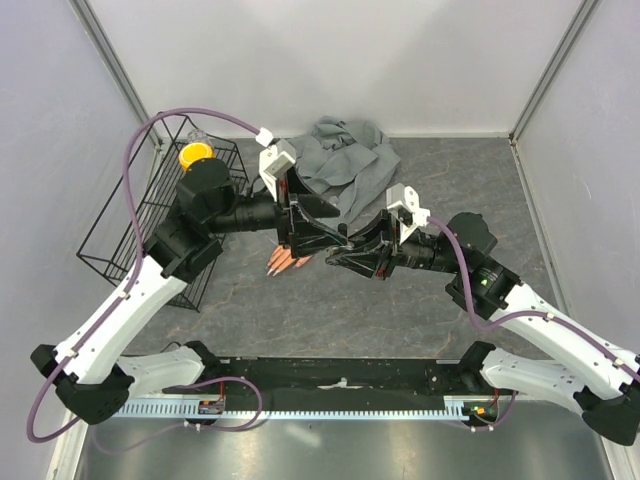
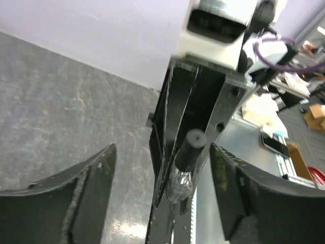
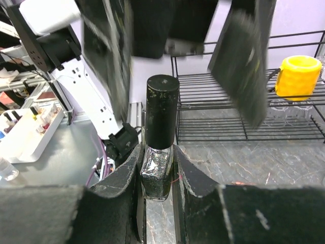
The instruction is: Paint the nails
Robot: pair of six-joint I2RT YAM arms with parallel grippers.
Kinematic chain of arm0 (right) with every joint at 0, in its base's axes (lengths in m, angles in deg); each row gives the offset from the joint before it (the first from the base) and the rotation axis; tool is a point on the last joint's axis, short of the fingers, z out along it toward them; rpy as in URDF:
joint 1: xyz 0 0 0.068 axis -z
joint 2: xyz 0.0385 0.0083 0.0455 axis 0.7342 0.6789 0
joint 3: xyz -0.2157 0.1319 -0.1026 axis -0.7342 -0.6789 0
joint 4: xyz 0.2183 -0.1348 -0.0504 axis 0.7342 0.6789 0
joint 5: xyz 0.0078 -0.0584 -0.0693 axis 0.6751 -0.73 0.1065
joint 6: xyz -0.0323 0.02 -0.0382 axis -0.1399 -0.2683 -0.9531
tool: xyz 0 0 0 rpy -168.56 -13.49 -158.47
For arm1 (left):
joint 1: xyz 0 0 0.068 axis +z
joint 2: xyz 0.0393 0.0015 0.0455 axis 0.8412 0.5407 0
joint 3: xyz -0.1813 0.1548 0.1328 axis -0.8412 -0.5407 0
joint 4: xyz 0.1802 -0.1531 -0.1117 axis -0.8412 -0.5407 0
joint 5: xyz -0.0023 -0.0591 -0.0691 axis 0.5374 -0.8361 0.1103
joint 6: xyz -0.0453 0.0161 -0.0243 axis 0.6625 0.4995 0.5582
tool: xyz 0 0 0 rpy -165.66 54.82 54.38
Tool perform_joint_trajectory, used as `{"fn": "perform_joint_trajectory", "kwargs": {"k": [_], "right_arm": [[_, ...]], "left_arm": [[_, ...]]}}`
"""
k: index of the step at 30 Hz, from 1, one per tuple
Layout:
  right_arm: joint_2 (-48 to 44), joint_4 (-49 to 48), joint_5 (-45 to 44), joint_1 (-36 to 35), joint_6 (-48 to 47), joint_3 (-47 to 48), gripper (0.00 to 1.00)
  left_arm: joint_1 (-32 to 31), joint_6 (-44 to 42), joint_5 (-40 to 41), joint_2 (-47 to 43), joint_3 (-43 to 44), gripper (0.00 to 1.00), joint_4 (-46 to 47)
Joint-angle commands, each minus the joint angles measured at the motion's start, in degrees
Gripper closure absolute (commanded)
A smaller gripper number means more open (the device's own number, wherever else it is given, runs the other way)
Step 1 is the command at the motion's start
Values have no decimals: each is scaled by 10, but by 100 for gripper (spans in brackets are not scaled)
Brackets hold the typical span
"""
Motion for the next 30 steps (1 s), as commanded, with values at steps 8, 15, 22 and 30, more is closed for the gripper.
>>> {"fn": "perform_joint_trajectory", "kwargs": {"k": [8,15,22,30], "right_arm": [[-7,106,-92,-2,-47,52,100],[7,161,-213,-2,-34,77,100],[17,163,-242,-1,-35,89,100],[19,162,-242,-2,-37,93,100]], "left_arm": [[6,13,176,-79,46,8,-84],[-14,162,359,-85,2,24,-53],[-125,85,528,-50,-22,45,51],[-194,36,623,-13,-27,44,91]]}}
